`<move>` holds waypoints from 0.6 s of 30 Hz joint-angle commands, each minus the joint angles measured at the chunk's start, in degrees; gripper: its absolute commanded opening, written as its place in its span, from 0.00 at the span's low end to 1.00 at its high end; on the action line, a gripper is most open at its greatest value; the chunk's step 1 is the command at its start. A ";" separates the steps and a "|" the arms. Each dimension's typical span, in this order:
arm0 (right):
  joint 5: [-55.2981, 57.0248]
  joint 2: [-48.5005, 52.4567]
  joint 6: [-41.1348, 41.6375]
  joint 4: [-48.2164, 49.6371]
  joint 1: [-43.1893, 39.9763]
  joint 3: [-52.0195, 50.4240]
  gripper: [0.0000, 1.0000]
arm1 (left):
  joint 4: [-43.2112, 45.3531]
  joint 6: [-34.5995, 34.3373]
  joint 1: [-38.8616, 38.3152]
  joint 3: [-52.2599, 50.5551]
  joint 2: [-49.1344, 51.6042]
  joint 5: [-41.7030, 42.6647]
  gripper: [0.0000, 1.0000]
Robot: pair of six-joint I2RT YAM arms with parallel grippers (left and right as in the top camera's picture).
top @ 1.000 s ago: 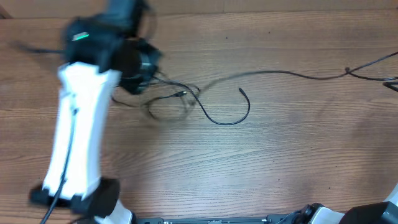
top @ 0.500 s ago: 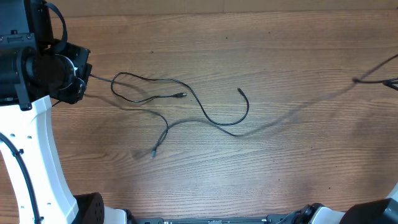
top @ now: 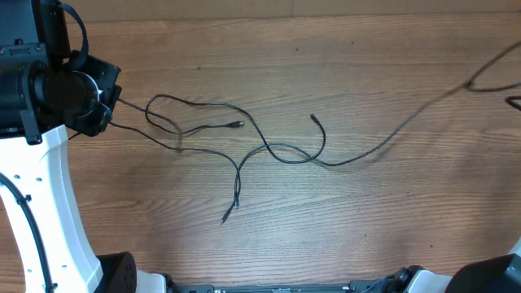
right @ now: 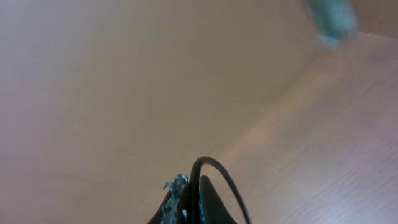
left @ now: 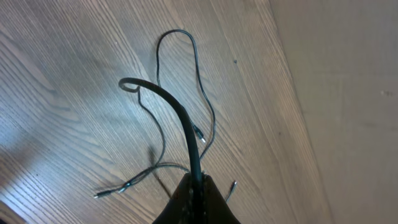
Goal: Untangle cables
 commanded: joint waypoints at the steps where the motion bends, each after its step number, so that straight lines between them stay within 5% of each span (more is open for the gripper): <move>1: -15.39 -0.17 17.53 11.30 -0.22 1.46 0.04 | -0.09 1.95 0.20 0.57 -1.09 0.44 0.04; 9: -15.98 -0.17 61.05 63.23 -0.17 4.35 0.04 | -0.09 3.54 -0.22 0.57 -1.09 1.22 0.04; 18: -12.87 -0.17 72.08 67.43 -0.15 18.86 0.04 | -0.09 4.07 -1.31 0.46 -1.07 1.70 0.04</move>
